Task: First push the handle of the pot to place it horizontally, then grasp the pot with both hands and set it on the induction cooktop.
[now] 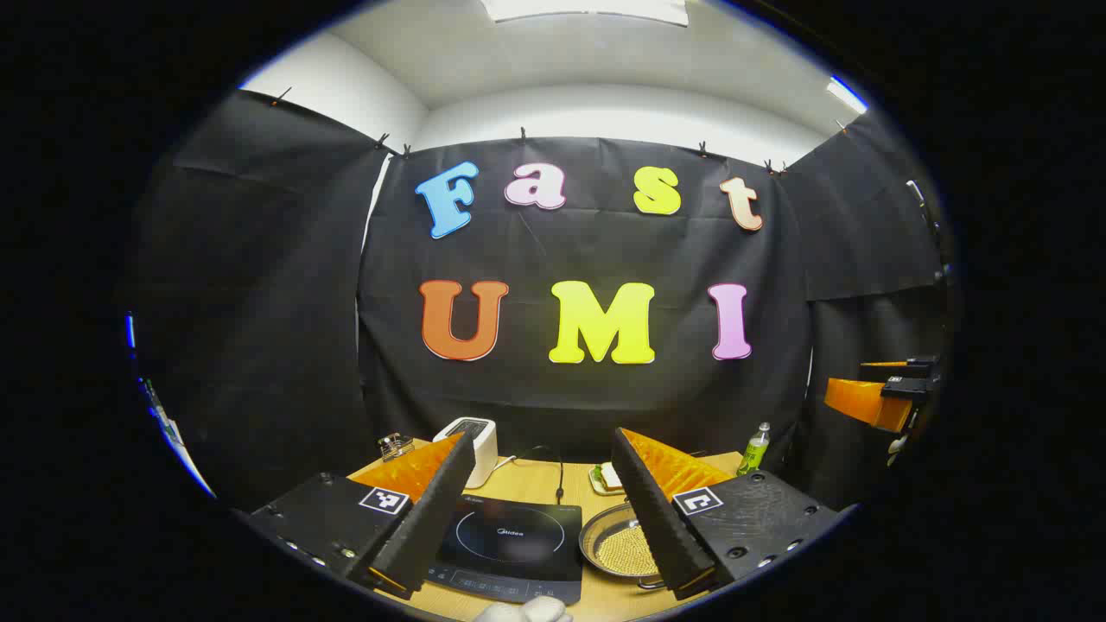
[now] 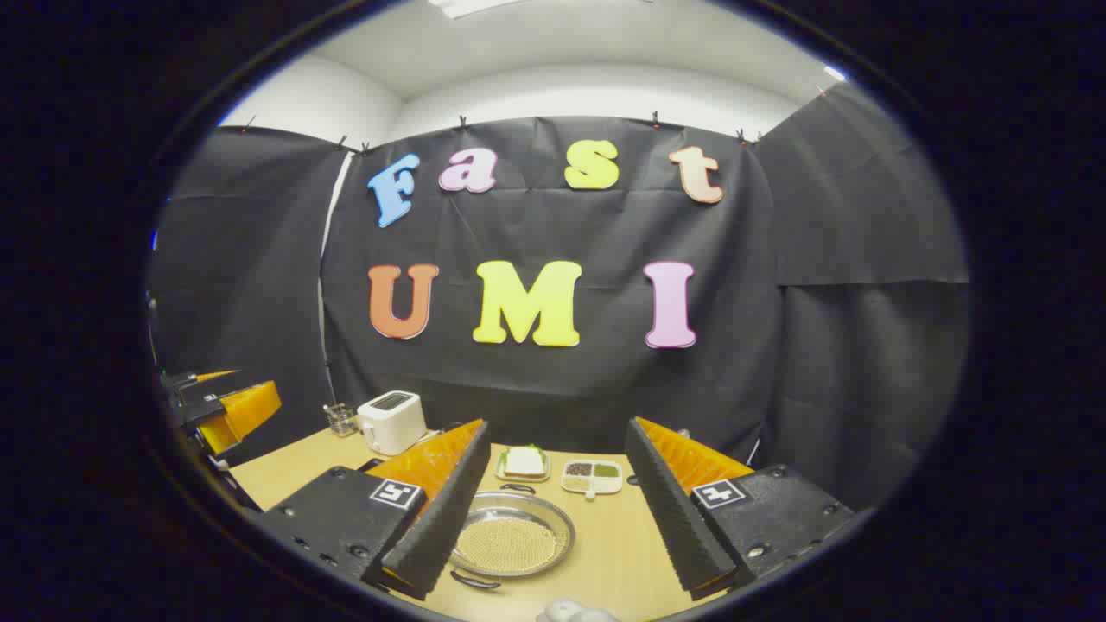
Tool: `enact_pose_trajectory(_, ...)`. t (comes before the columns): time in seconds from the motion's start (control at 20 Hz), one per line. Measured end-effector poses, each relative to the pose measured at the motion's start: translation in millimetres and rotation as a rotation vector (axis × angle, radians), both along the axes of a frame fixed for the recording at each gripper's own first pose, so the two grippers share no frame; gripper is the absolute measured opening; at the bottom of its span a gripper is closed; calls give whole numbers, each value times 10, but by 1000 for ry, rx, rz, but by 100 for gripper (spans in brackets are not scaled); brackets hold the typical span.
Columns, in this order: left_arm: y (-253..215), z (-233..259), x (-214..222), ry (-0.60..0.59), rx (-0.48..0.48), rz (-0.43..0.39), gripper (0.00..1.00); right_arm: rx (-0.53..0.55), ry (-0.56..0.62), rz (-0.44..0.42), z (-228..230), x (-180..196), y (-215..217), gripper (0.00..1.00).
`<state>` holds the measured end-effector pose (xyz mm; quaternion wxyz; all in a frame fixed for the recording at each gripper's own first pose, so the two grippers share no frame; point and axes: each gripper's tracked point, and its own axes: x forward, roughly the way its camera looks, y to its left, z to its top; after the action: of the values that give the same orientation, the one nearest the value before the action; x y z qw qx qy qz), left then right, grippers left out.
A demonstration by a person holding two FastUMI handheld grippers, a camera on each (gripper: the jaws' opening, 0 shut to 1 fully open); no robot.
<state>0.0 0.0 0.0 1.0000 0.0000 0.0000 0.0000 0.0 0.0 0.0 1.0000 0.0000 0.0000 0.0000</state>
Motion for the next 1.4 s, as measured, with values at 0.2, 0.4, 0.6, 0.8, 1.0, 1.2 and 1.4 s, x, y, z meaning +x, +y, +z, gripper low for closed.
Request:
enact_pose_trajectory(0.2,6,21,24,-3,2,-10,95,-22,21,-6,-51,-11,15,96)
enact_pose_trajectory(0.4,48,54,39,-10,3,-12,95,-29,30,-5,-82,21,67,96)
enact_pose_trajectory(0.6,100,79,31,-19,4,-6,95,-10,47,17,-142,14,163,96)
enact_pose_trajectory(0.8,159,55,30,-22,-2,0,95,-21,69,32,-258,67,240,97)
enact_pose_trajectory(1.0,190,-30,30,-10,-4,-2,95,-27,132,76,-475,130,414,96)
enact_pose_trajectory(1.2,259,-85,7,-1,-4,12,95,-9,240,127,-745,261,626,92)
enact_pose_trajectory(1.4,338,-198,-1,21,-8,36,95,6,386,177,-1196,387,860,54)
